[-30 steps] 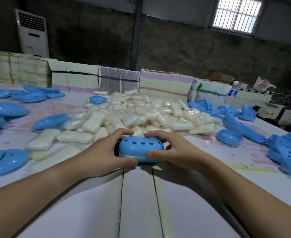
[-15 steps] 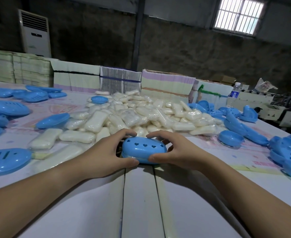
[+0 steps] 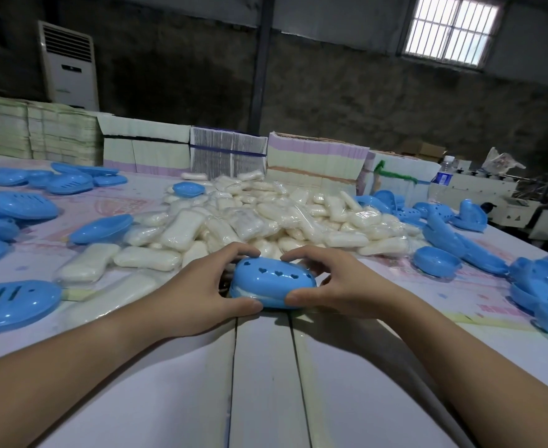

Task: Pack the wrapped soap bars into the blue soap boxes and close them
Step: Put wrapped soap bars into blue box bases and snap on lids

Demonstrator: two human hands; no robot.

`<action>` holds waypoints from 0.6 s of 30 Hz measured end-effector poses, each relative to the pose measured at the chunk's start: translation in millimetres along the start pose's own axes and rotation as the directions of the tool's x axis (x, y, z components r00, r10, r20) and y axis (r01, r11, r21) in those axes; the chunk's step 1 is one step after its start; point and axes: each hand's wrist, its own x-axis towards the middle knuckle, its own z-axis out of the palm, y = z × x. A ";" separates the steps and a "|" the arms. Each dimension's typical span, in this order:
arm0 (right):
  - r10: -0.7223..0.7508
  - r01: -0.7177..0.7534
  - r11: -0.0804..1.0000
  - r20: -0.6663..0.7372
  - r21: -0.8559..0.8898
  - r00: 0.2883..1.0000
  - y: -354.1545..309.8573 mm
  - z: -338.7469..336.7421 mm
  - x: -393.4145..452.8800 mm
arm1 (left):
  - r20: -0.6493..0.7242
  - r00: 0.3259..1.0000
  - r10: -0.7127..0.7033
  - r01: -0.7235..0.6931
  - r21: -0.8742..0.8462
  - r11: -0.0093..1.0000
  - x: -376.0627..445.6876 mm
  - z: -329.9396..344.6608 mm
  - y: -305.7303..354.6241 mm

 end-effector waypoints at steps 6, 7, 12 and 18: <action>-0.038 0.037 0.998 -0.008 -0.041 0.999 -0.5 5.0 1.1 | 0.009 1.000 -0.021 0.021 0.014 1.000 0.6 -1.7 -1.6; -0.038 0.038 0.999 -0.010 -0.039 0.999 0.0 5.4 1.5 | 0.011 1.000 -0.025 0.024 0.013 1.000 1.0 -1.7 -1.8; -0.026 0.026 1.000 0.011 -0.003 1.000 0.0 3.6 1.8 | 0.011 0.999 -0.044 0.044 0.009 0.999 1.2 -1.5 -1.1; -0.013 0.014 0.999 -0.015 0.034 1.000 2.5 2.8 1.3 | 0.014 1.000 -0.028 0.028 0.018 0.999 0.0 -0.8 2.0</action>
